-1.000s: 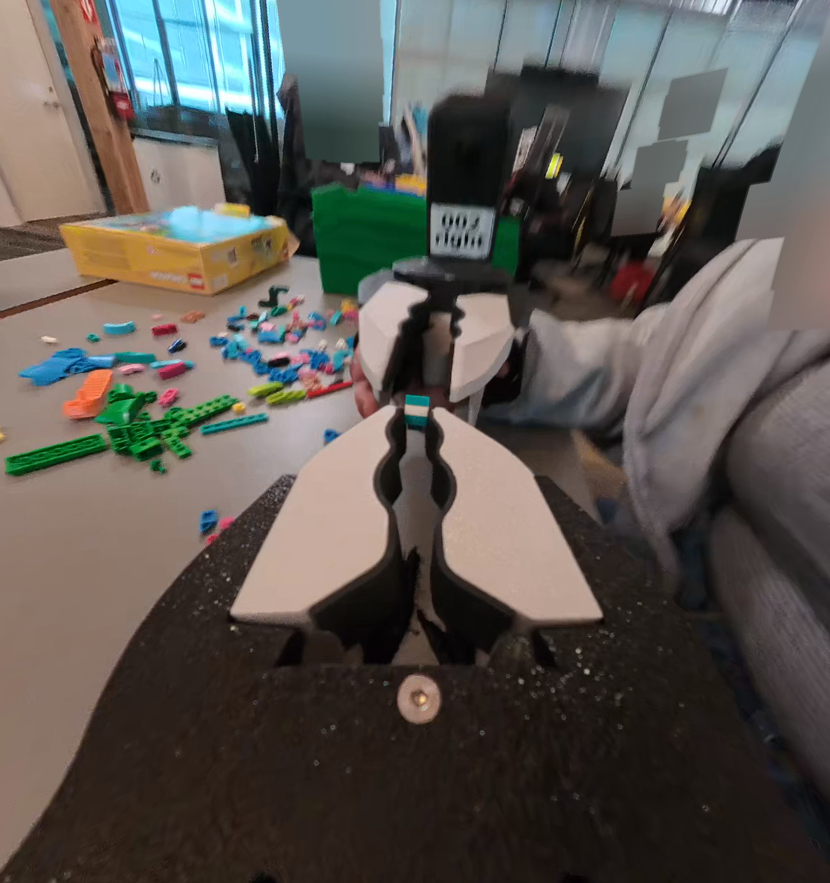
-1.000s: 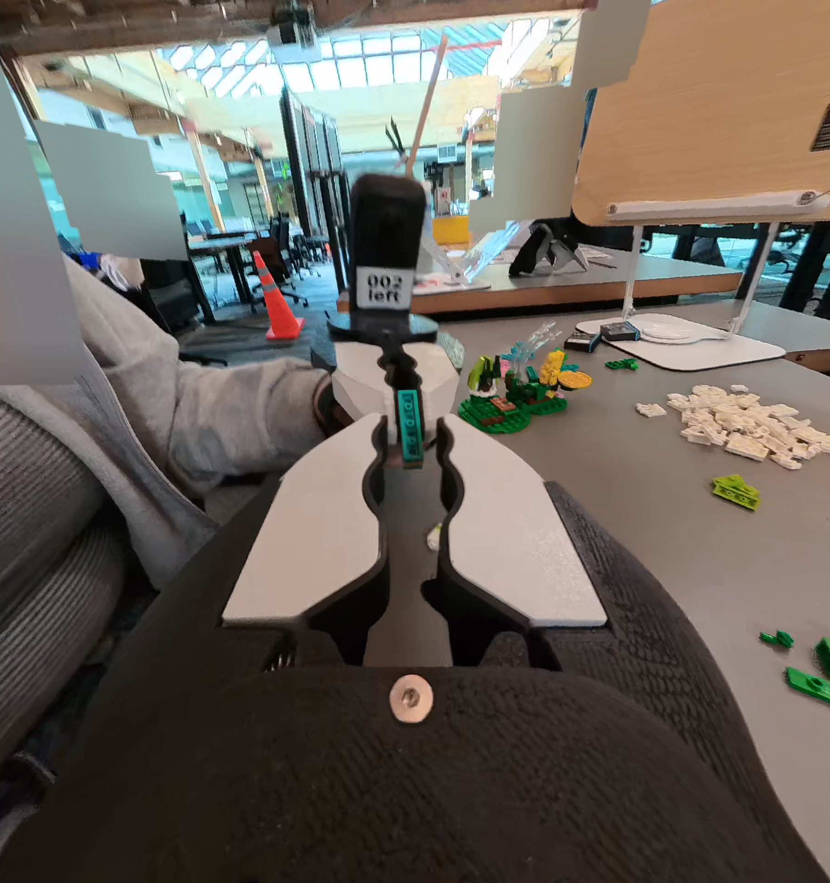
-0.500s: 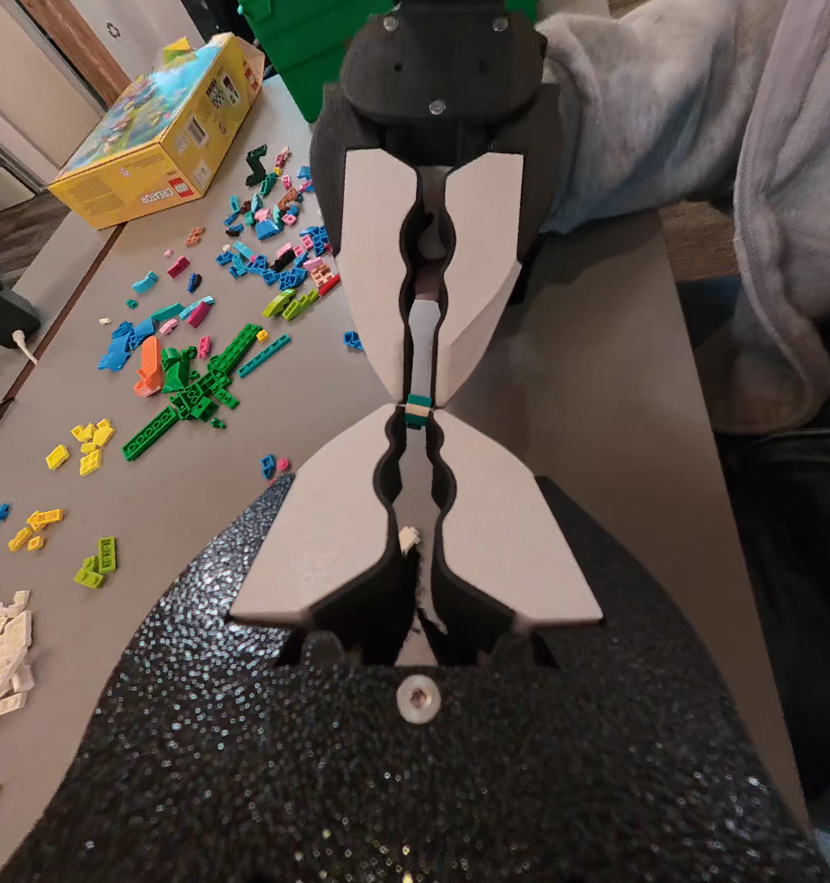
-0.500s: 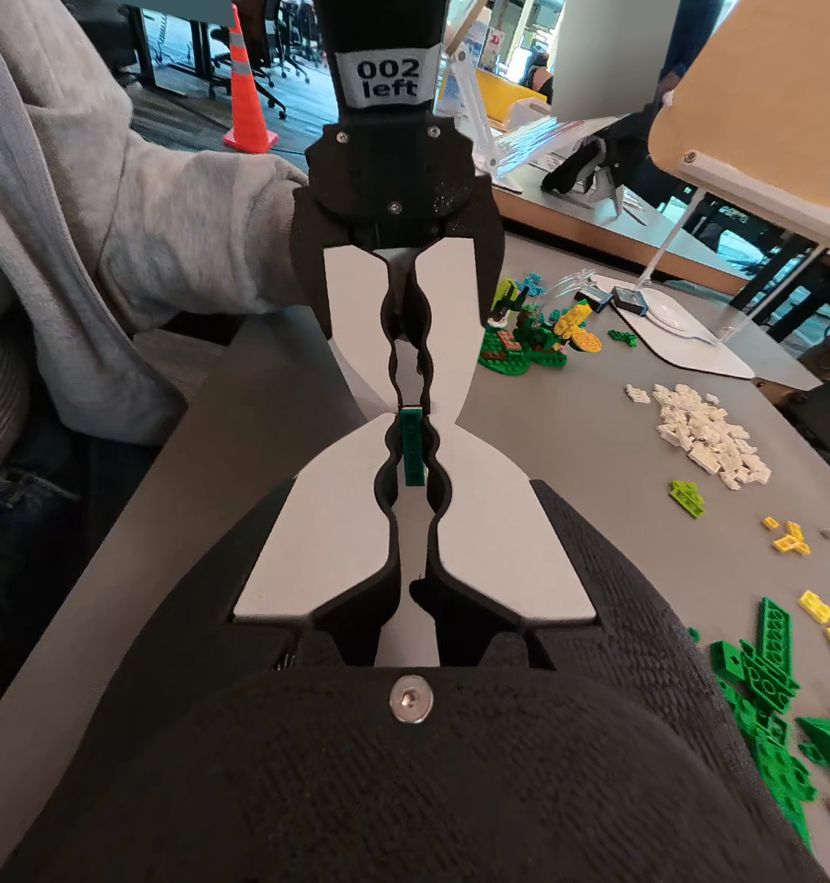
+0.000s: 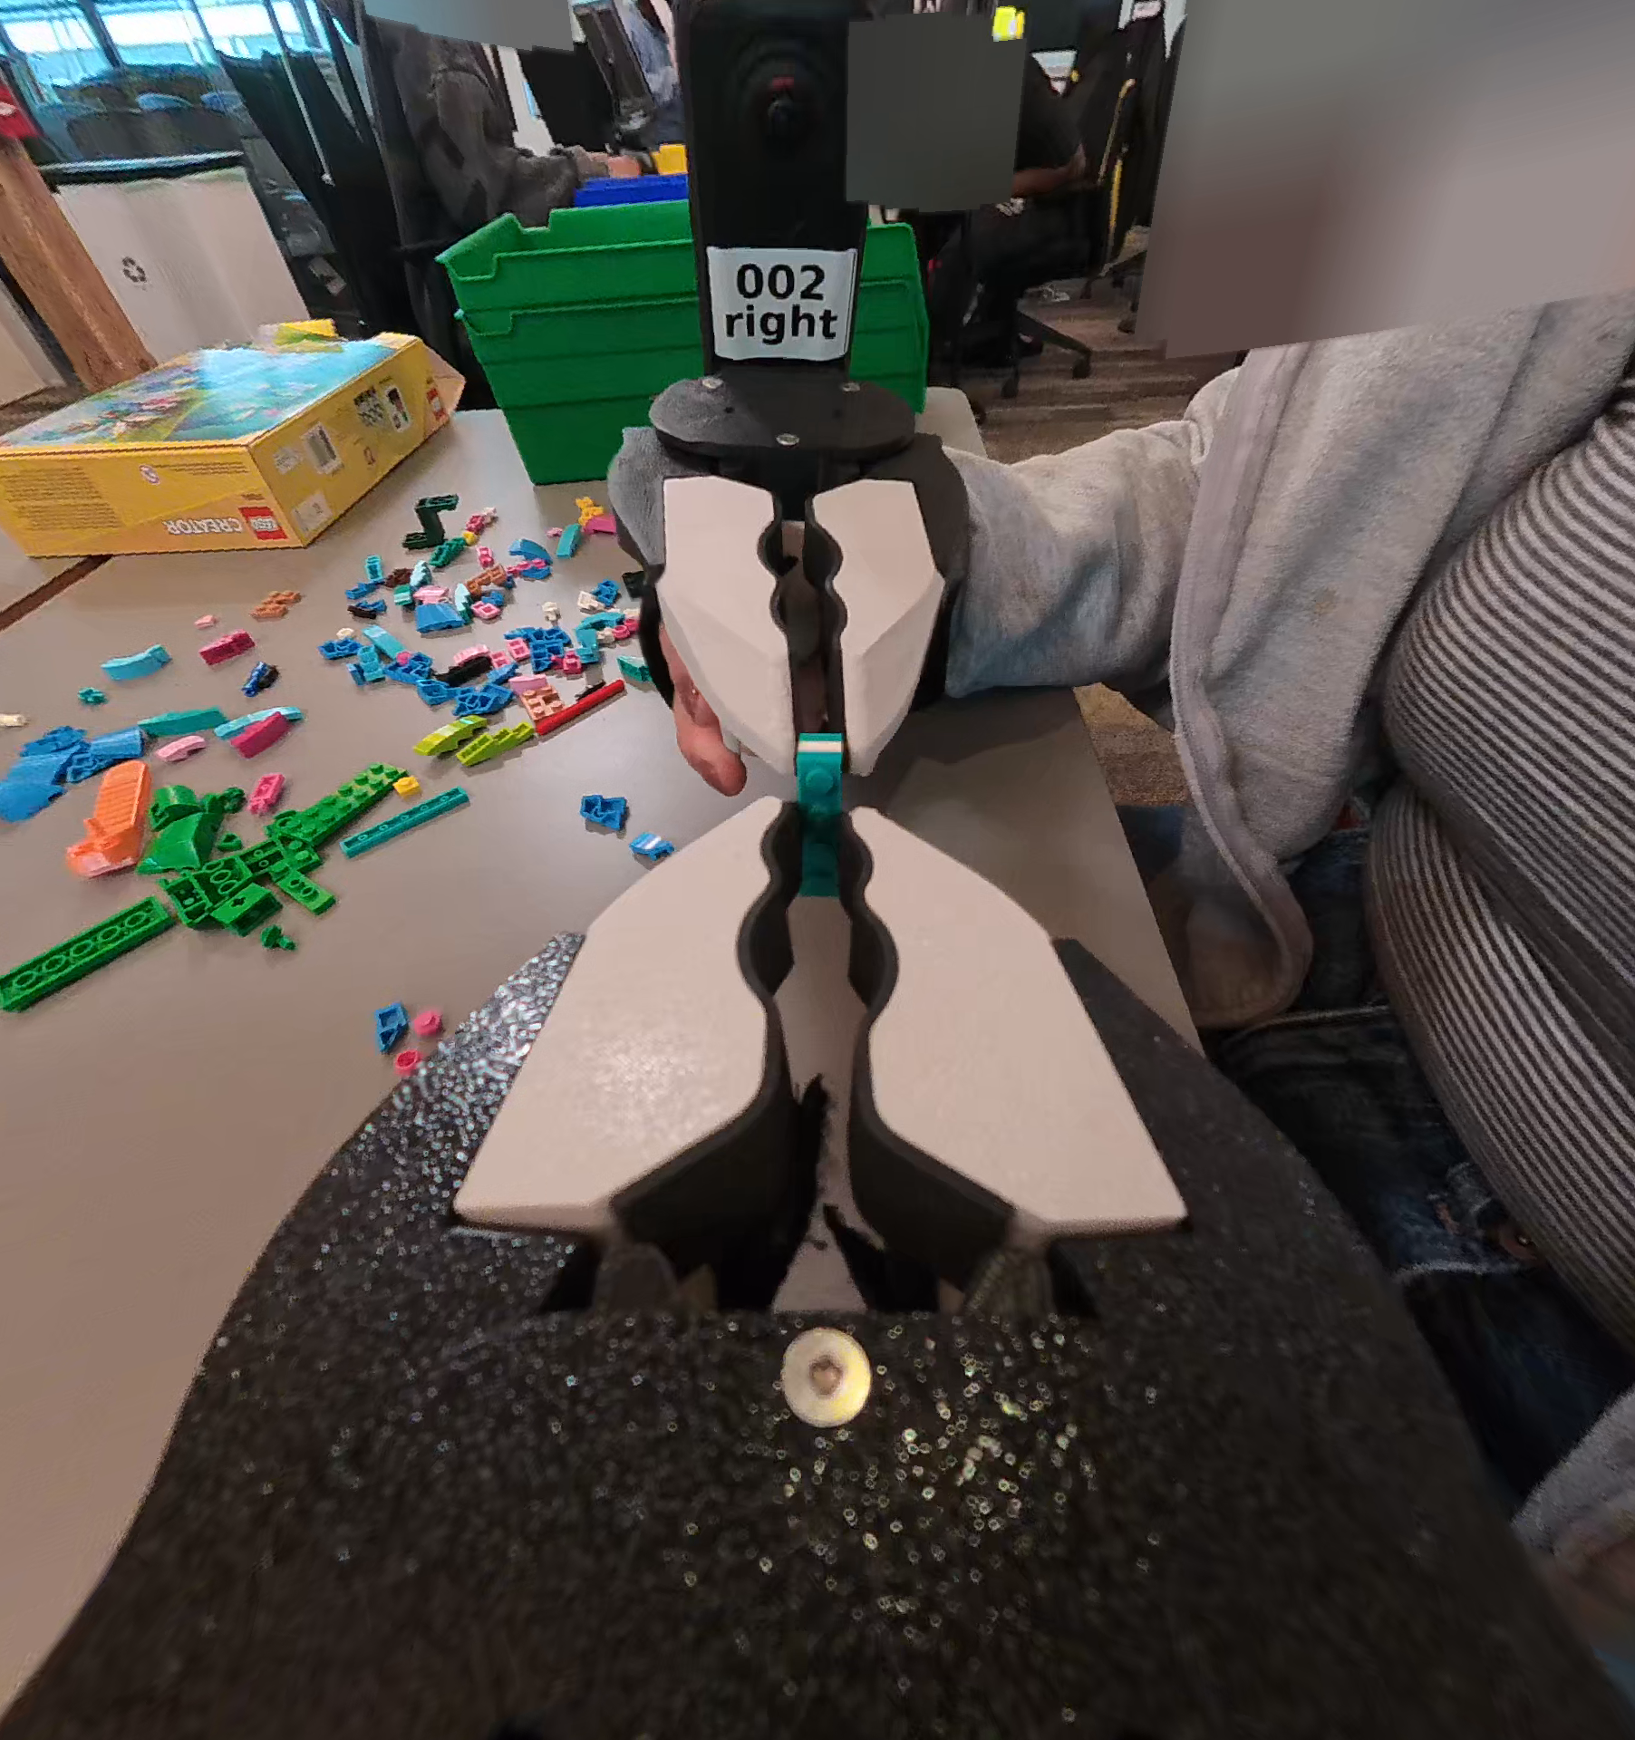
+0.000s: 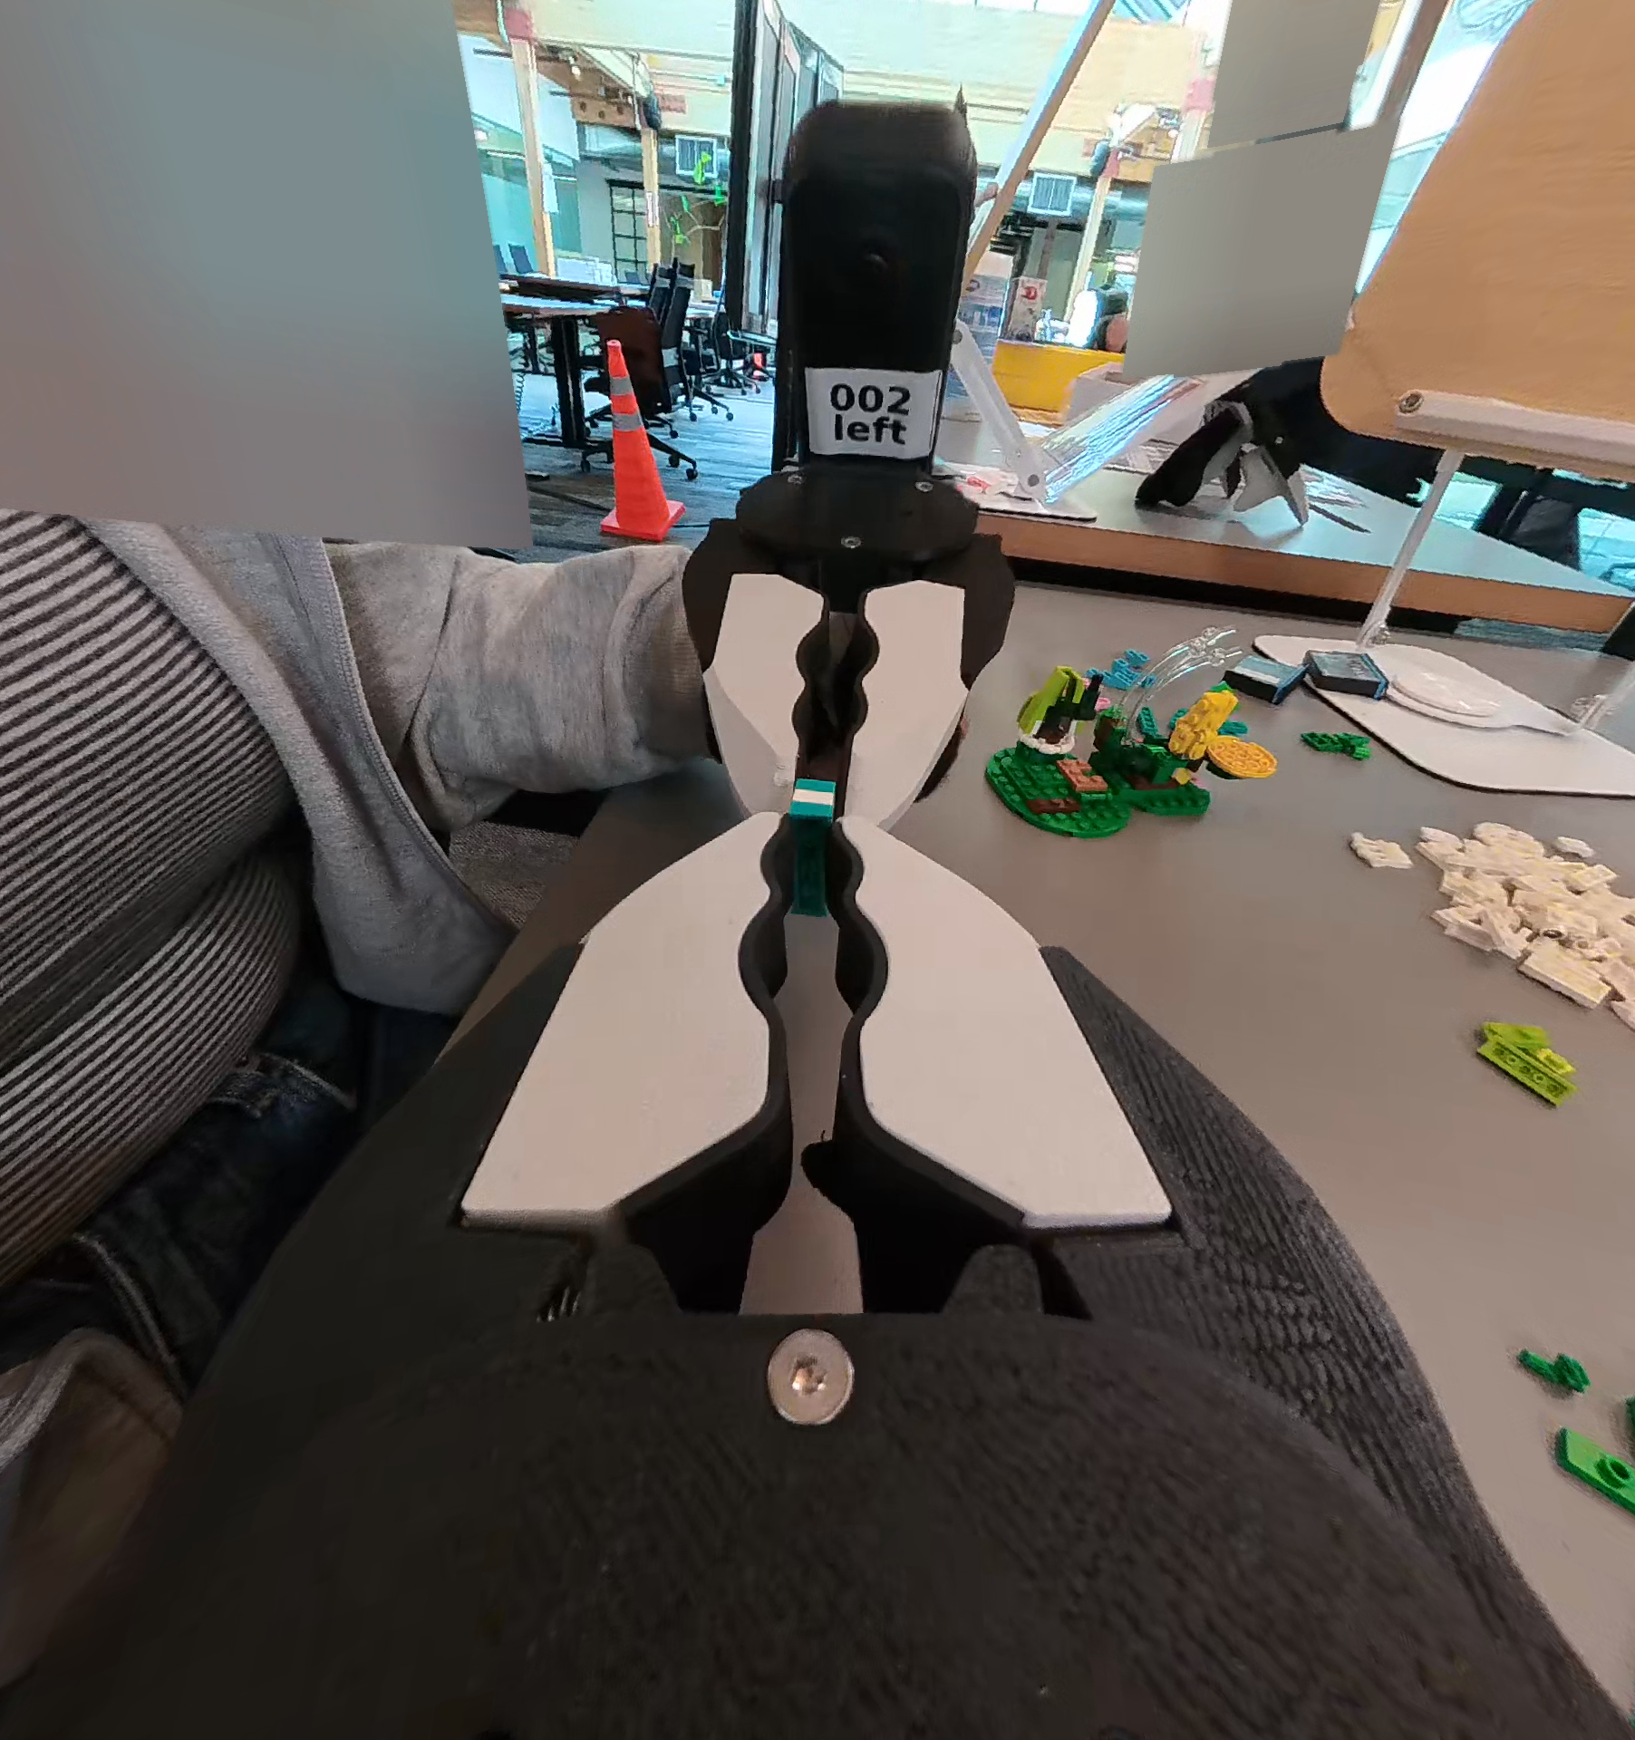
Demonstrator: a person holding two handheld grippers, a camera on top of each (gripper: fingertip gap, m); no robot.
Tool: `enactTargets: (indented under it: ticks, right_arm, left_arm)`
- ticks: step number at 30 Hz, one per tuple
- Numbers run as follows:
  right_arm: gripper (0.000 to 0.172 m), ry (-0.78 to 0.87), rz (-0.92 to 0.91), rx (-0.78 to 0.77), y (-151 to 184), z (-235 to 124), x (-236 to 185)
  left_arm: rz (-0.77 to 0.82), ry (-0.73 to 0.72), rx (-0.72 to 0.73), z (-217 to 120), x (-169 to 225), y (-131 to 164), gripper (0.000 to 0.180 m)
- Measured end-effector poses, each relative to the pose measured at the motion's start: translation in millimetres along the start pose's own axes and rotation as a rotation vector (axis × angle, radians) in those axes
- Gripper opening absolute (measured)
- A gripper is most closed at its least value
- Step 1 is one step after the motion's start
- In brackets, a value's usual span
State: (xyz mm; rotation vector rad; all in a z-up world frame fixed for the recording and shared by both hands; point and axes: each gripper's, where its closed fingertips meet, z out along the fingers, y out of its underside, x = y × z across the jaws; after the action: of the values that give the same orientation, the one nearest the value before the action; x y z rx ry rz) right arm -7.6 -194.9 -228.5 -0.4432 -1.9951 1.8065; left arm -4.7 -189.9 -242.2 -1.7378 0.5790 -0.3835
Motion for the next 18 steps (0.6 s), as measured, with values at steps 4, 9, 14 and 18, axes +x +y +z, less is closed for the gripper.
enactTargets:
  ticks: [4, 9, 14, 18]
  right_arm:
    - [0.004, 0.004, 0.022, 0.014, -1.6, -2.4, 2.5]
    - [0.004, 0.001, 0.04, 0.041, -5.4, -2.6, 2.7]
    - [0.005, 0.025, 0.094, 0.065, -7.3, -3.0, 8.1]
    - [0.011, 0.032, 0.08, 0.04, -3.0, -0.9, 8.3]
  left_arm:
    - [-0.017, -0.048, 0.022, 3.6, -3.6, -2.4, 0.008]
    - [-0.022, -0.039, 0.051, 3.1, -3.1, -5.6, 0.008]
    - [-0.04, -0.066, 0.054, 2.4, -8.2, -7.5, 0.007]
    - [-0.05, -0.076, 0.044, 3.7, -9.7, -6.0, 0.008]
